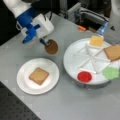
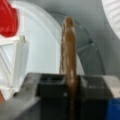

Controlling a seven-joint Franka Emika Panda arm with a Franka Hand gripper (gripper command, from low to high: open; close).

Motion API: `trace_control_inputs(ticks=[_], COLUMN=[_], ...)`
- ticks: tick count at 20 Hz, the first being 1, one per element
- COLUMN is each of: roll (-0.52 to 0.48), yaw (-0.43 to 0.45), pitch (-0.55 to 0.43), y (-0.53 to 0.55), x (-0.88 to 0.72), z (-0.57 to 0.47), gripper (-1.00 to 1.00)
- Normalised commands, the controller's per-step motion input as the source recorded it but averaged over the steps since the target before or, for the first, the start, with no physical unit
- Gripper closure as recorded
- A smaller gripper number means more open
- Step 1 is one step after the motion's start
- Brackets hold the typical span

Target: Ingredient selection for cheeseburger or sandwich

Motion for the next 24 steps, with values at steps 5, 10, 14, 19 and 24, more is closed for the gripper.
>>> trace_control_inputs(ticks=[5,10,14,19,24], roll=[-0.166,-0.110,-0.096,-0.077,-0.023], yaw=[0.025,0.039,0.058,0.044,0.012], pitch=[0.125,0.110,0.095,0.109,0.148], y=[-0.09,-0.11,-0.06,-0.07,-0.10], x=[0.37,0.34,0.40,0.47,0.54], z=[-0.12,-0.06,-0.04,-0.02,0.04], gripper=[1.00,1.00,1.00,1.00,1.00])
